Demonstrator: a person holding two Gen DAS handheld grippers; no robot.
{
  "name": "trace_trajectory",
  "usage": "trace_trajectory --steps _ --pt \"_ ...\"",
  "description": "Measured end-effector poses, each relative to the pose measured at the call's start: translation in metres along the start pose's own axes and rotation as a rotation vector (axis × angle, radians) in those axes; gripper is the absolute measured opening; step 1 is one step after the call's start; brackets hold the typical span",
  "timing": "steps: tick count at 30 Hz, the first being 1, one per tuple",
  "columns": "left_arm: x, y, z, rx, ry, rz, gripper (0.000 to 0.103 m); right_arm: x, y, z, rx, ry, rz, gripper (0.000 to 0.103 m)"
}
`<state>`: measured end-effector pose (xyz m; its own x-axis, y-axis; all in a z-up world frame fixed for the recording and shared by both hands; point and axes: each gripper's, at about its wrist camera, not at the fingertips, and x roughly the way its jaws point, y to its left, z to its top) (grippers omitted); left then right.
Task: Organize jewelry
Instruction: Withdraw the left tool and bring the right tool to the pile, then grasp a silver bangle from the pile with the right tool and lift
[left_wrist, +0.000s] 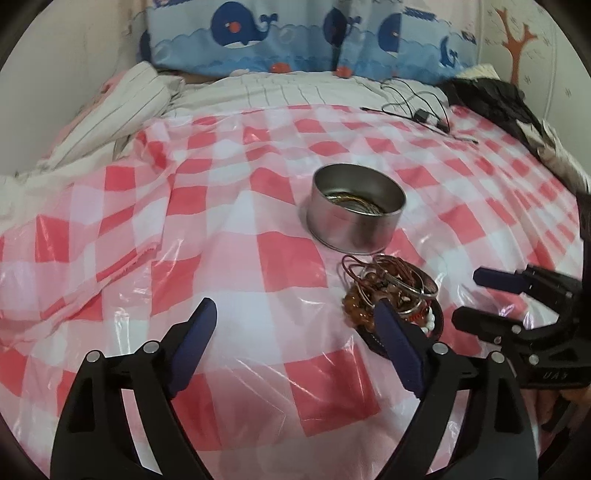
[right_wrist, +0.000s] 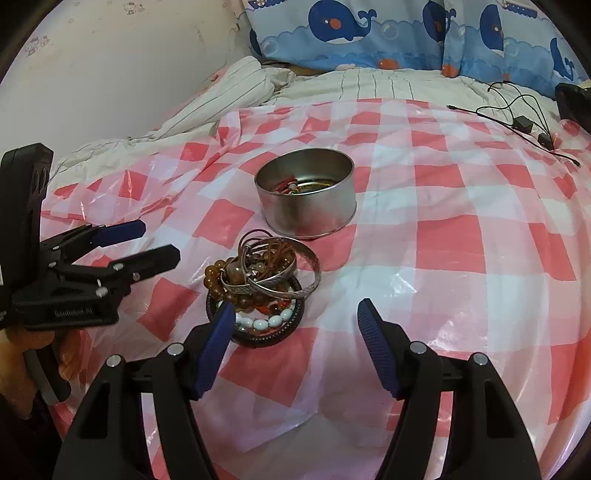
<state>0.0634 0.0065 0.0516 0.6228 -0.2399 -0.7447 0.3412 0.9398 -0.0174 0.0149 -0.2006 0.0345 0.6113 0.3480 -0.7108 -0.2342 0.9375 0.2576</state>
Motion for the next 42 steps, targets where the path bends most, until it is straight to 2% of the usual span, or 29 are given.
trace_trajectory --steps 7,10,14,15,16,21,27,29,31,32,33,34,35,38,40,41,42 --pt "0.003 0.007 0.001 -0.038 0.005 -0.013 0.084 0.008 0.017 0.013 -0.067 -0.014 0.014 0.065" --pt "0.001 0.01 0.002 -0.052 -0.001 -0.017 0.085 0.018 0.026 0.018 -0.112 0.003 -0.003 0.058" --pt "-0.003 0.012 0.004 -0.058 -0.014 -0.023 0.086 0.031 0.026 0.016 -0.116 0.05 0.007 0.038" --pt "-0.003 0.012 0.004 -0.058 -0.016 -0.024 0.086 0.031 0.025 0.016 -0.116 0.051 0.01 0.024" --pt "-0.004 0.012 0.004 -0.057 -0.016 -0.024 0.086 0.03 0.025 0.016 -0.119 0.054 0.015 0.017" --pt "-0.003 0.011 0.004 -0.054 -0.012 -0.023 0.086 0.024 0.027 0.015 -0.123 0.056 0.043 0.001" --pt "-0.002 0.008 0.003 -0.041 -0.007 -0.025 0.086 -0.006 0.02 0.014 -0.085 0.026 0.082 0.001" --pt "-0.001 0.008 0.003 -0.039 -0.006 -0.025 0.087 -0.011 0.019 0.014 -0.103 0.05 0.079 0.002" --pt "-0.001 0.007 0.003 -0.042 -0.004 -0.025 0.087 -0.008 0.021 0.012 -0.135 0.053 0.035 0.002" --pt "0.0 0.008 0.003 -0.042 -0.002 -0.025 0.087 -0.004 0.021 0.011 -0.14 0.056 0.029 0.01" --pt "0.0 0.008 0.003 -0.044 -0.001 -0.025 0.087 -0.001 0.022 0.011 -0.146 0.064 0.027 0.037" --pt "0.001 0.008 0.003 -0.045 -0.001 -0.027 0.087 0.001 0.024 0.01 -0.164 0.059 0.014 0.047" --pt "0.0 0.008 0.003 -0.045 -0.001 -0.027 0.087 0.003 0.029 0.01 -0.201 0.055 -0.006 0.05" --pt "0.0 0.009 0.003 -0.045 -0.005 -0.031 0.087 0.017 0.043 0.011 -0.3 0.079 -0.07 0.049" --pt "0.0 0.009 0.003 -0.045 -0.007 -0.034 0.087 0.03 0.046 0.012 -0.356 0.109 -0.116 0.04" --pt "0.0 0.009 0.003 -0.045 -0.008 -0.035 0.087 0.035 0.045 0.011 -0.363 0.123 -0.121 0.025" --pt "-0.001 0.009 0.003 -0.046 -0.01 -0.036 0.087 0.038 0.042 0.01 -0.356 0.137 -0.108 0.018"
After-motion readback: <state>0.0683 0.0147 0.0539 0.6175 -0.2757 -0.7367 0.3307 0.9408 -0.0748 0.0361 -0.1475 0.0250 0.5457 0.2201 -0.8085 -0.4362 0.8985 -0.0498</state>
